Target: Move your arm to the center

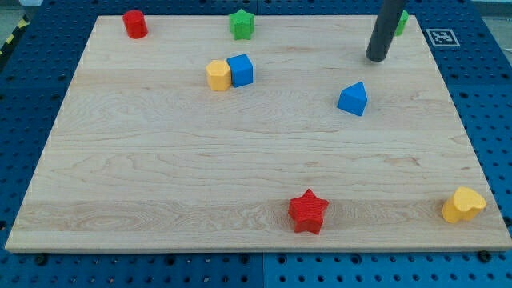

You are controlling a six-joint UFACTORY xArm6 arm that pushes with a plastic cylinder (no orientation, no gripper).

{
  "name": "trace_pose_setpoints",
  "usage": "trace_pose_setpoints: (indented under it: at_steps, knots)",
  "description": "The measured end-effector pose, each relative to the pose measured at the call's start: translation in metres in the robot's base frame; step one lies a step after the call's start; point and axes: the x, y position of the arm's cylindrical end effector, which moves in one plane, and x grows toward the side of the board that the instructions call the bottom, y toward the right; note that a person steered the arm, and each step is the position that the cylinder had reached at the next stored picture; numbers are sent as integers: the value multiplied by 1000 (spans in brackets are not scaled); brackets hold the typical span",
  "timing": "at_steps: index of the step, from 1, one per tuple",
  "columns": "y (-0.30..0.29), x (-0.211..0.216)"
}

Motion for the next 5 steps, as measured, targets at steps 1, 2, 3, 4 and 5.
trace_pose_setpoints:
  at_steps: [1, 2, 3, 4, 5]
  knots:
    - [-62, 0]
    - [-132, 5]
    - [-160, 29]
    - [-160, 61]
    - [-154, 98]
